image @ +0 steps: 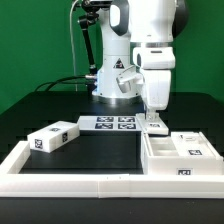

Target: Assemble cabinet

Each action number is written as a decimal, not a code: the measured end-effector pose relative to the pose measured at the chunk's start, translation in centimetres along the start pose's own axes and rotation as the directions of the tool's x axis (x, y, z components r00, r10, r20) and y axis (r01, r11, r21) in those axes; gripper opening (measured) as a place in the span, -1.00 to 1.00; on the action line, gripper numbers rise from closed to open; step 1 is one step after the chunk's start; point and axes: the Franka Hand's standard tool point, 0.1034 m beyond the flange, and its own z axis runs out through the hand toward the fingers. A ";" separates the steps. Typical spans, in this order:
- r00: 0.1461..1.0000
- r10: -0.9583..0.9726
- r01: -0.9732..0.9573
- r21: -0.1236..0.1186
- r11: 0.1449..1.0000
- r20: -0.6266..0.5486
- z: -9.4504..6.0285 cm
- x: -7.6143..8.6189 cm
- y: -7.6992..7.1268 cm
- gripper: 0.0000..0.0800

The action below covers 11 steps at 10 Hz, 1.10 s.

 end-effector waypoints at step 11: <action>1.000 0.004 -0.004 0.007 1.000 -0.002 0.4 0.0 0.7 -0.82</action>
Offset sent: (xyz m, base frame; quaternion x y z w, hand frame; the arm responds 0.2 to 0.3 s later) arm 0.0097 0.0056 -0.0042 -0.0050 0.0067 0.0030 1.0000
